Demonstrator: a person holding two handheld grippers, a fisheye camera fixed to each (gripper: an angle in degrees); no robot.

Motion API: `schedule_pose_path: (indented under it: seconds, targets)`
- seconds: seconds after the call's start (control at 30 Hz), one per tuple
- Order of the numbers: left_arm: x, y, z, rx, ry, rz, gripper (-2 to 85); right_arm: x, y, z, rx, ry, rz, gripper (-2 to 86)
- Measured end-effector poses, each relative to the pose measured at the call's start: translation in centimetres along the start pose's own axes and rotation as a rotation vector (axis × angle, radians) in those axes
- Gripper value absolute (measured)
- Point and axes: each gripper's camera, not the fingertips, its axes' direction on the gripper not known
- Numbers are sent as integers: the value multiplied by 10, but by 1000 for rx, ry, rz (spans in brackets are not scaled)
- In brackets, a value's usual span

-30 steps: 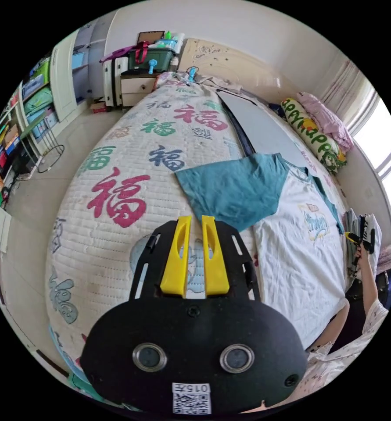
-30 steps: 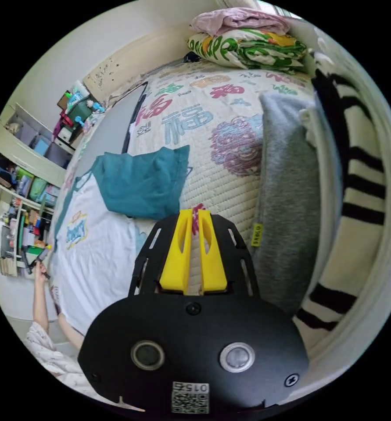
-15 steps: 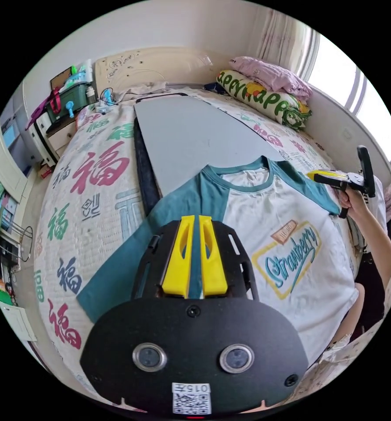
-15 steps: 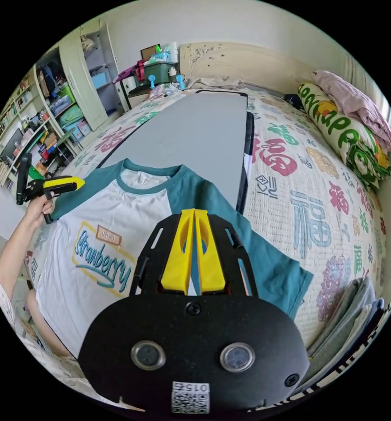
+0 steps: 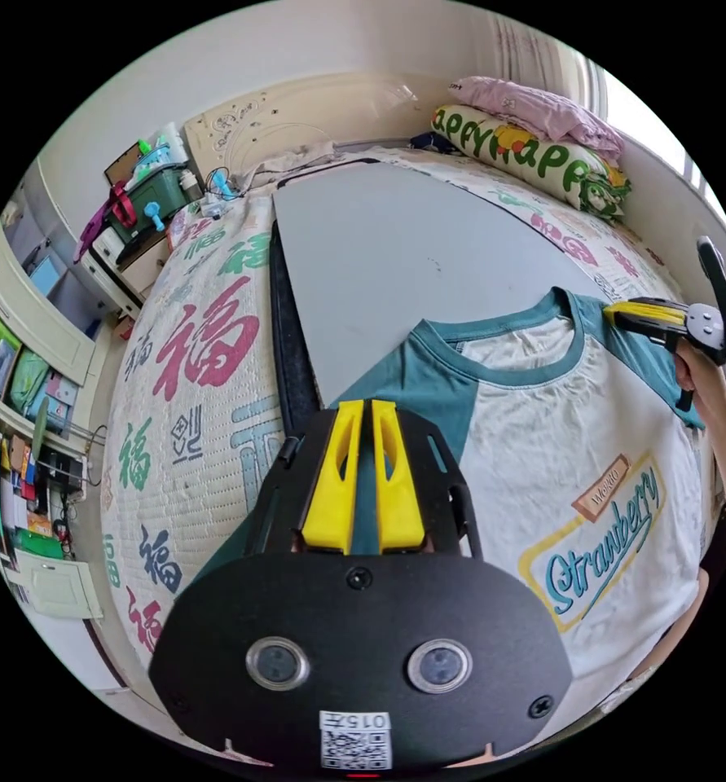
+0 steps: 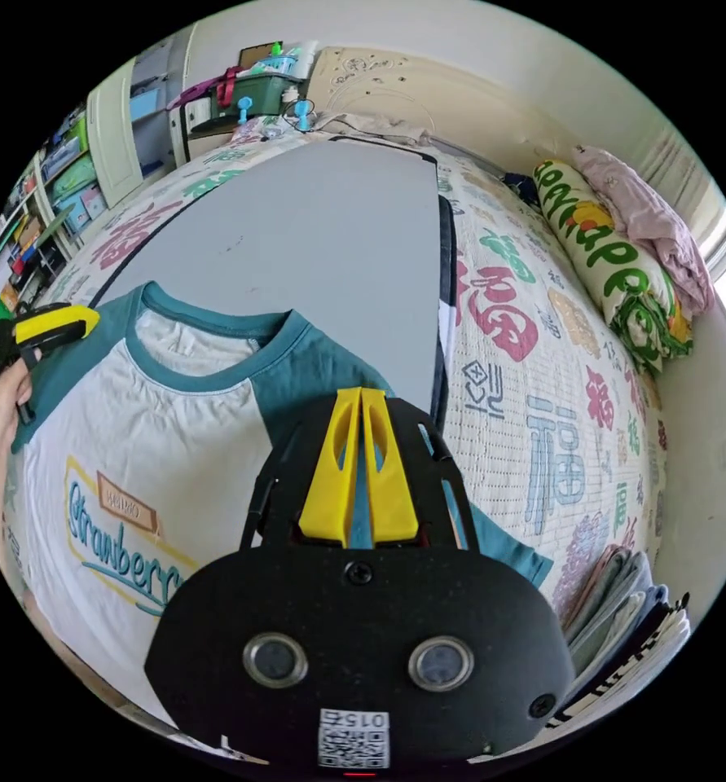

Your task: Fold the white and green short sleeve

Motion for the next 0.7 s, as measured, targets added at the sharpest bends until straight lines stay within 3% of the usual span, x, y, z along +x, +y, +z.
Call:
schedule_pose_path:
  seconds: [0.1,0.23,0.47,0.57,0.7]
  targets:
    - [-36,46,-13,91,-14,30,13,39,29,-47,37,-112,39,-7]
    - [-35,113,-46,143,111,256,24,140,128,-143,166,-198,84,16]
    - [107,197,-62,178,459,668,50,327,276,-180,104,-390,365,73]
    - [169,213,-29,126,521,747,64,372,299,-174,126,-473,460,79]
    - [191,219,16,66,600,728,72,420,288,-156,146,-543,546,88]
